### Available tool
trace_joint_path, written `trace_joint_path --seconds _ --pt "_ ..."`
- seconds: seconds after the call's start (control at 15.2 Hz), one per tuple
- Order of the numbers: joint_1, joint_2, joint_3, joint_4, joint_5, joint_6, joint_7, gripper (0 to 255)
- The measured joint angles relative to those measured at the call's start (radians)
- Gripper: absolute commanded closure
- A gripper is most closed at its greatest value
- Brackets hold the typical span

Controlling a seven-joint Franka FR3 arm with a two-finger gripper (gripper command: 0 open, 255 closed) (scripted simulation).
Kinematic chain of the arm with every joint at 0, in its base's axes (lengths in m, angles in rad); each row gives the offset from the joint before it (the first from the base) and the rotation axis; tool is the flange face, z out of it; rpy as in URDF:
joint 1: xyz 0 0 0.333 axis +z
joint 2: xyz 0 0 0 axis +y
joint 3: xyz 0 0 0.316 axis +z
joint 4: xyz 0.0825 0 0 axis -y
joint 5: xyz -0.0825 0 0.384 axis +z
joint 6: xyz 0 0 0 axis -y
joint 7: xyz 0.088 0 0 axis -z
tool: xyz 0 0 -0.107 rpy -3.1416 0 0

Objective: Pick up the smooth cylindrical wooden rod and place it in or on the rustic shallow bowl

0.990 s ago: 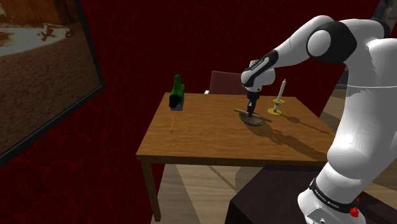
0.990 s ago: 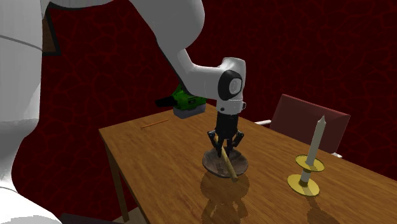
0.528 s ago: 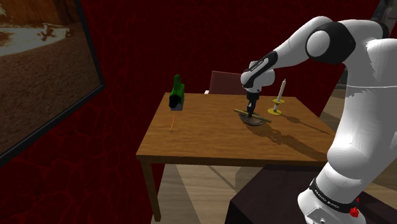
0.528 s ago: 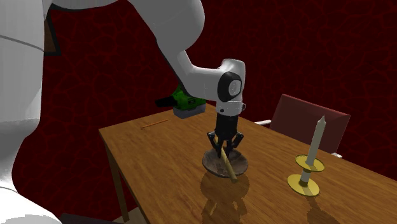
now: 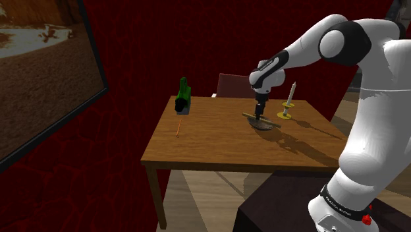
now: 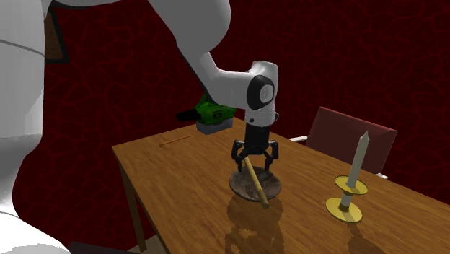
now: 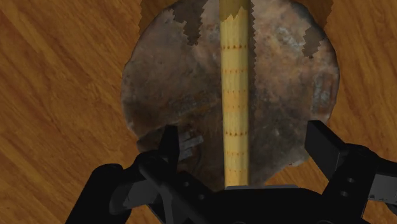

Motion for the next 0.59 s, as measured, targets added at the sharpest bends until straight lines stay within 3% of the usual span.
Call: trace_joint_path --seconds 0.2,0.59 --pt "0.002 -0.037 -0.005 0.034 -0.011 -0.069 0.006 0" --pt "0.002 -0.043 -0.006 0.039 -0.013 -0.081 0.006 0"
